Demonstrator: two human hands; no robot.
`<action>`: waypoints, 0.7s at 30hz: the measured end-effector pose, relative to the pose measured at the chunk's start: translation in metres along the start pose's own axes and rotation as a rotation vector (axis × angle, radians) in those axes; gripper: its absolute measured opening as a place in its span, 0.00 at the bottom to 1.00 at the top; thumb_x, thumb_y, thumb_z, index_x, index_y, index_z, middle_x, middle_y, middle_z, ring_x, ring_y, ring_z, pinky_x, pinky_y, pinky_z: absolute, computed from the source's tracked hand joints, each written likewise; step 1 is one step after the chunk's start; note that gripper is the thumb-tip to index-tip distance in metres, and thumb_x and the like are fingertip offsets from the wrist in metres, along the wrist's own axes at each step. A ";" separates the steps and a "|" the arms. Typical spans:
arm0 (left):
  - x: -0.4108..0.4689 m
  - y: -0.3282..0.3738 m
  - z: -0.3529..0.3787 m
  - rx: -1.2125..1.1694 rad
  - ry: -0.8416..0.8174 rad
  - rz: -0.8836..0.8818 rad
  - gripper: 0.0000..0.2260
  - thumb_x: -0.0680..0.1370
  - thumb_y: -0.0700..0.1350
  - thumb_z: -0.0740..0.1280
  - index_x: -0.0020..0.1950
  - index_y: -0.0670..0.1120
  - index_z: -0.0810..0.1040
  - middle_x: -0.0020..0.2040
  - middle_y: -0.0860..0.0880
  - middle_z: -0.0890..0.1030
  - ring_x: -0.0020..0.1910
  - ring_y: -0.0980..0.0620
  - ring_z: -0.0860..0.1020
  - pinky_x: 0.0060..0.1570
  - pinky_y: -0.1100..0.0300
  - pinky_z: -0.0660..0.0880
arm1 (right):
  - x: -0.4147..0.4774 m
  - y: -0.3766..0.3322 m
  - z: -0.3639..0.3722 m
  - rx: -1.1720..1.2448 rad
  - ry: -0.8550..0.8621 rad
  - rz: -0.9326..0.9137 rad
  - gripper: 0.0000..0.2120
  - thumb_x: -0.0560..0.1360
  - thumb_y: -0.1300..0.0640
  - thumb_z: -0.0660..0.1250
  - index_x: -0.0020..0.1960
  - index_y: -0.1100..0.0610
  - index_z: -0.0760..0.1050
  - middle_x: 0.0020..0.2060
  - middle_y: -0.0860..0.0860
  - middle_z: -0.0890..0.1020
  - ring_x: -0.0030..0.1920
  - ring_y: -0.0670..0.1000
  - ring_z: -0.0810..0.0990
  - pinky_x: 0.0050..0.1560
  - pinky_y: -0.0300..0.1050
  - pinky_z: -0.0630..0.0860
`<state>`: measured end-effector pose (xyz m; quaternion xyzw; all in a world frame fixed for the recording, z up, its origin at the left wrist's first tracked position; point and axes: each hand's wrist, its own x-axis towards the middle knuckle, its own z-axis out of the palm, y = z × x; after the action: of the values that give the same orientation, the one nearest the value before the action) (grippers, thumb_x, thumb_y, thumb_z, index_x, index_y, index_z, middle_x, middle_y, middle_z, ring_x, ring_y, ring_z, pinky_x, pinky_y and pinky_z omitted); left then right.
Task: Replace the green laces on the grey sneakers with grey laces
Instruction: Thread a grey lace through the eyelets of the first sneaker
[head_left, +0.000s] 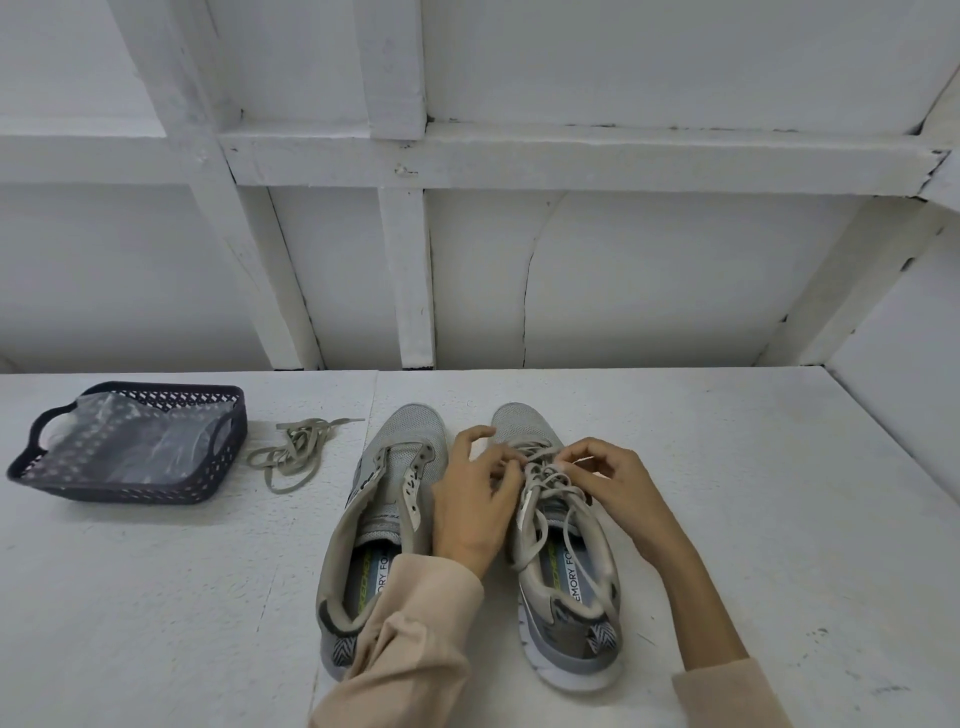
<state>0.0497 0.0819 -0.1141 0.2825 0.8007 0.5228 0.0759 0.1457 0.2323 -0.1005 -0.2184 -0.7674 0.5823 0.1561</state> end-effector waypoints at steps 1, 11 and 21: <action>0.002 0.000 -0.001 0.005 -0.019 -0.009 0.06 0.77 0.48 0.67 0.45 0.52 0.83 0.62 0.59 0.71 0.45 0.59 0.81 0.51 0.55 0.78 | 0.001 0.000 -0.002 -0.038 -0.009 0.006 0.02 0.75 0.59 0.71 0.44 0.55 0.83 0.44 0.50 0.83 0.41 0.44 0.80 0.41 0.36 0.75; 0.023 0.001 -0.003 0.050 -0.128 -0.163 0.05 0.71 0.48 0.75 0.35 0.53 0.83 0.50 0.58 0.79 0.44 0.53 0.82 0.53 0.51 0.78 | 0.011 -0.007 0.001 -0.299 -0.060 -0.007 0.07 0.75 0.62 0.70 0.39 0.52 0.80 0.43 0.48 0.81 0.45 0.45 0.79 0.42 0.35 0.72; 0.027 0.008 -0.003 0.103 -0.135 -0.206 0.12 0.69 0.49 0.72 0.28 0.54 0.74 0.51 0.55 0.78 0.46 0.51 0.80 0.52 0.51 0.77 | 0.005 -0.005 0.007 -0.191 -0.093 0.037 0.07 0.78 0.61 0.63 0.42 0.54 0.74 0.47 0.50 0.77 0.47 0.48 0.75 0.49 0.40 0.72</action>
<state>0.0292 0.0958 -0.1007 0.2368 0.8443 0.4502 0.1685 0.1373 0.2282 -0.0974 -0.2192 -0.8216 0.5188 0.0879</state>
